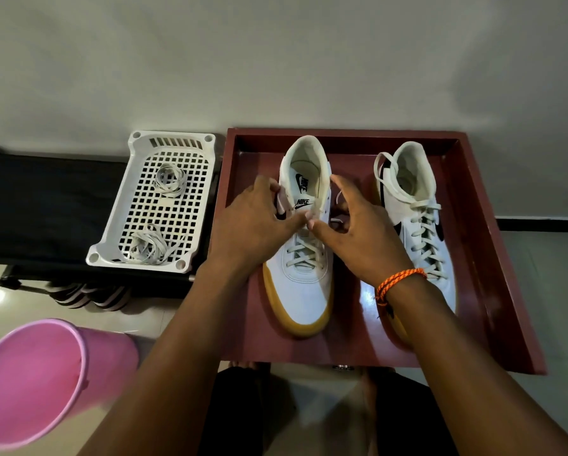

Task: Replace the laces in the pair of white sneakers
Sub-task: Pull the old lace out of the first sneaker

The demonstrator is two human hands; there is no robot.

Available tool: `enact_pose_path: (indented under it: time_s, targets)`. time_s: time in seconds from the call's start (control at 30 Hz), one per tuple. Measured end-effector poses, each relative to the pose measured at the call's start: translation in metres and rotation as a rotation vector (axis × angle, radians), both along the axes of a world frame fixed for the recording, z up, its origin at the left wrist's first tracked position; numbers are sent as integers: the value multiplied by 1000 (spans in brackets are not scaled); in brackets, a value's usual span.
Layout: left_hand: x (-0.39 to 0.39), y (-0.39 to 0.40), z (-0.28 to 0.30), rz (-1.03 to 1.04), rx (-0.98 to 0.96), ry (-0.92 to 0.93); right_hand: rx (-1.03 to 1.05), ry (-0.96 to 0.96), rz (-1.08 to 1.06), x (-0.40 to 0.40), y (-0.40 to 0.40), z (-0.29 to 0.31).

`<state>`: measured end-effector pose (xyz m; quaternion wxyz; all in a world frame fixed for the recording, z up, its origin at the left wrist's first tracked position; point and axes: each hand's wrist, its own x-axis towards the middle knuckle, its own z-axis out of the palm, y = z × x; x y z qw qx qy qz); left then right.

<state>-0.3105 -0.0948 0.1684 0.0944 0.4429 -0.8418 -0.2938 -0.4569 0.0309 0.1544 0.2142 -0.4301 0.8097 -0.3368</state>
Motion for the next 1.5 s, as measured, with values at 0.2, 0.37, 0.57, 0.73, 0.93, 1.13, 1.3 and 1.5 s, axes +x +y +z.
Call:
enact_pose_path:
  time_s: [0.2, 0.37, 0.57, 0.73, 0.93, 1.13, 1.3, 1.5]
  targets:
    - [5, -7, 8, 1, 112, 111, 3, -44, 53, -2, -3, 3]
    - [8, -12, 9, 2, 180, 167, -10, -38, 13, -4, -3, -5]
    - [8, -14, 3, -20, 243, 125, -262, 151, 68, 15, -8, 1]
    - [7, -15, 1, -13, 293, 152, -65, 388, 183, 38, -10, 1]
    - [9, -17, 0, 5, 366, 217, -37, 396, 194, 38, -11, 6]
    - [10, -18, -1, -2, 393, 207, -179, 336, 9, 23, -11, 15]
    - [7, -15, 3, 3, 298, 157, -266, 317, -105, 19, -9, 18]
    - [6, -11, 4, 4, 287, 144, -165, 420, 184, 32, -9, 15]
